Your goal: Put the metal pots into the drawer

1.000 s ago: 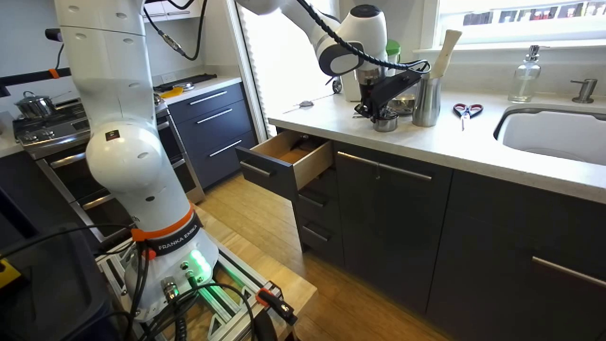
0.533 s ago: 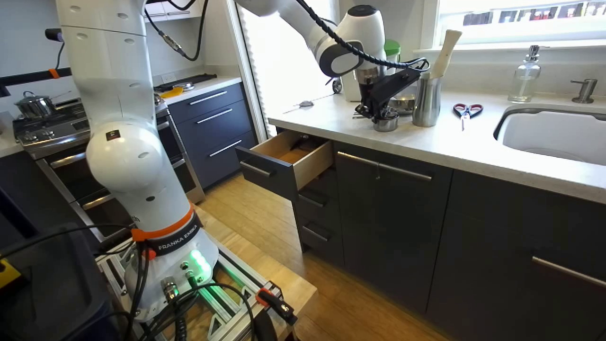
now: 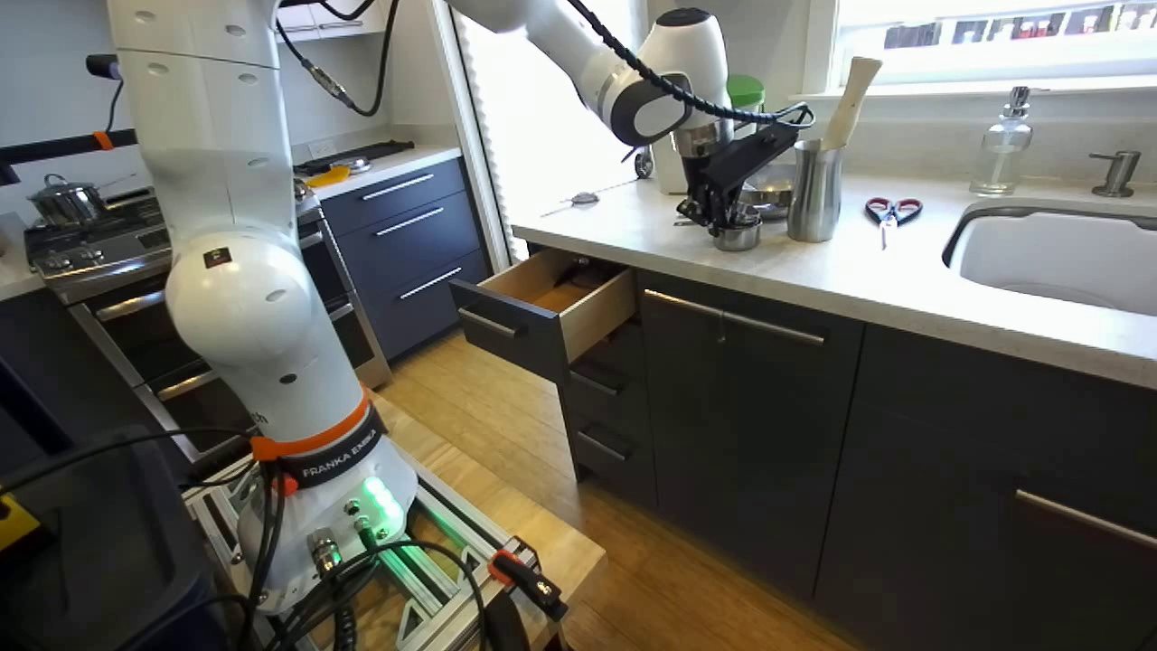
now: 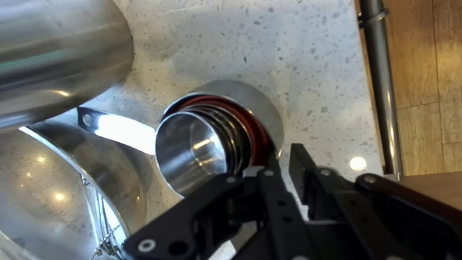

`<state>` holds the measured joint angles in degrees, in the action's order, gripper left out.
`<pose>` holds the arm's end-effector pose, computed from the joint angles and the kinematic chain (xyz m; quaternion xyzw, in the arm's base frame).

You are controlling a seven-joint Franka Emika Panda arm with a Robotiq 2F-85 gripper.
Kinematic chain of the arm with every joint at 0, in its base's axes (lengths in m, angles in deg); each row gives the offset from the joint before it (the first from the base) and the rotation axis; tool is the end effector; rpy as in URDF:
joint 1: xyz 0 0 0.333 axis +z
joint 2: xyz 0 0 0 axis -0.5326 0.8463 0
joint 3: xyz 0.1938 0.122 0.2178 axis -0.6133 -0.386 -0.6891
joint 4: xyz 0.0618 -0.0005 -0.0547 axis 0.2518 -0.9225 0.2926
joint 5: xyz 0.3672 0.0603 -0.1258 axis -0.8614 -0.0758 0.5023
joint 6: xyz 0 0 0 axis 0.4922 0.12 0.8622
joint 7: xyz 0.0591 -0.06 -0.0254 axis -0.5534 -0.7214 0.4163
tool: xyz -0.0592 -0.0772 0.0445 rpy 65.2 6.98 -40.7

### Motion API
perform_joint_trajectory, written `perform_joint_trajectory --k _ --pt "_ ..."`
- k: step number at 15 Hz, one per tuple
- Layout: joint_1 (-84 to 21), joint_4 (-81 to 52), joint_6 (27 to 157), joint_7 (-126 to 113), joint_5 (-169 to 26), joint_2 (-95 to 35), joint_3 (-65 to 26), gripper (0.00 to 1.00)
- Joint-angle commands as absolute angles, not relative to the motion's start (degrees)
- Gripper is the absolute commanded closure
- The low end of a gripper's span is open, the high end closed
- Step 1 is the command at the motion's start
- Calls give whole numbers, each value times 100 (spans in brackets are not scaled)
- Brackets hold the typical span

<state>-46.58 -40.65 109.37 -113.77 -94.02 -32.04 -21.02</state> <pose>0.5832 -0.1885 0.3440 0.8027 0.5657 0.1652 0.0912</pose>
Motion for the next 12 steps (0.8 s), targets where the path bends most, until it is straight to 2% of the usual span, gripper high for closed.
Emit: perform_joint_trajectory --k 1,4,6,7,12 --pt "-4598 -4089 11003 -11076 -8969 -3058 -2067 82" --pt "-4580 -4081 10998 -10952 -8777 -3044 -2067 86" --pt "-4581 -4077 10999 -10882 -8697 -3048 -2074 97" --pt "-4580 -4072 11003 -10859 -8662 -3047 -2074 100" --pt "-4583 -4074 10985 -10779 -8562 -3066 -2081 99"
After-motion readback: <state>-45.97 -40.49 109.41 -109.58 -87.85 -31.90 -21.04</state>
